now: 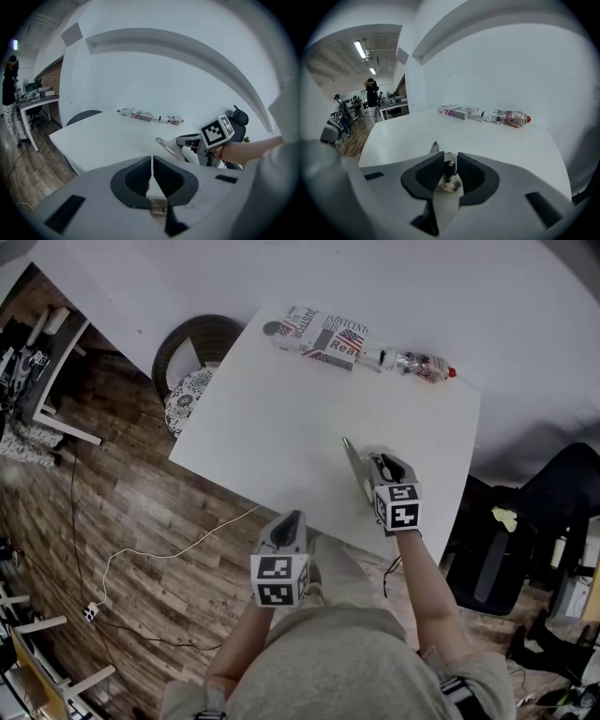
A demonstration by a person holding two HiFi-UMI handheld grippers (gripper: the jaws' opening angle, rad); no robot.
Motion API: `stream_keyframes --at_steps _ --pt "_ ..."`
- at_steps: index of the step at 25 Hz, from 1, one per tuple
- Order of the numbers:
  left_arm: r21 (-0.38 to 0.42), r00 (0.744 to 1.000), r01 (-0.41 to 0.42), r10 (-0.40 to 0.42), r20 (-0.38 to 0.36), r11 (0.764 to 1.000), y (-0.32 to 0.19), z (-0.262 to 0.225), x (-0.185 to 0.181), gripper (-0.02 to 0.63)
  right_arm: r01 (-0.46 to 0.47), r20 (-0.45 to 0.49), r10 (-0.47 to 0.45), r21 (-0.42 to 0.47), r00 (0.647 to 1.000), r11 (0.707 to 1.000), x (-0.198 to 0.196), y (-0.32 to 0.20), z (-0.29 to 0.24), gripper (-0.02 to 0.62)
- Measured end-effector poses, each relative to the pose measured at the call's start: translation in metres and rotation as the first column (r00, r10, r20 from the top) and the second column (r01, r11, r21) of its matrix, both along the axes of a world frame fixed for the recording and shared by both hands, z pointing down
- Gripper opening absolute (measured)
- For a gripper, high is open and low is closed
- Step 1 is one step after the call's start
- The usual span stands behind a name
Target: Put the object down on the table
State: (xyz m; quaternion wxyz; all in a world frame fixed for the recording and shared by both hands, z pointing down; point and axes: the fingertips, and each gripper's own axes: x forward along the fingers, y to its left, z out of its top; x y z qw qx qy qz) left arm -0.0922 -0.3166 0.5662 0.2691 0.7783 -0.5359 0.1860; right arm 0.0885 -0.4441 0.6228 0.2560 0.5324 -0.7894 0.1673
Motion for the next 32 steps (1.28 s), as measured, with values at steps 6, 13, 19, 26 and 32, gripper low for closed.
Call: stream_keyframes --at_steps 6,13,19,26,32 --pt "0.002 1.000 0.001 -0.001 0.000 1.000 0.005 -0.002 0.001 0.015 -0.004 0.001 0.004 0.000 1.000 1.000 0.000 0.001 0.000 0.094" --pt "0.020 1.000 -0.002 0.002 0.000 1.000 0.011 -0.010 0.004 0.015 -0.028 -0.010 0.028 0.041 1.000 0.999 0.005 0.005 -0.014 0.101" --pt "0.037 1.000 -0.002 0.002 0.000 0.999 0.027 -0.019 0.004 0.015 -0.031 0.003 0.031 0.082 1.000 0.996 0.005 0.027 -0.035 0.092" --pt "0.063 1.000 0.002 -0.002 -0.002 0.998 0.049 -0.029 0.003 0.015 -0.003 0.039 -0.002 0.116 0.999 0.993 -0.008 0.069 -0.064 0.060" --pt "0.091 1.000 0.014 -0.014 -0.005 0.996 0.073 -0.043 0.000 0.015 0.026 0.061 -0.035 0.150 0.998 0.988 -0.022 0.110 -0.092 0.024"
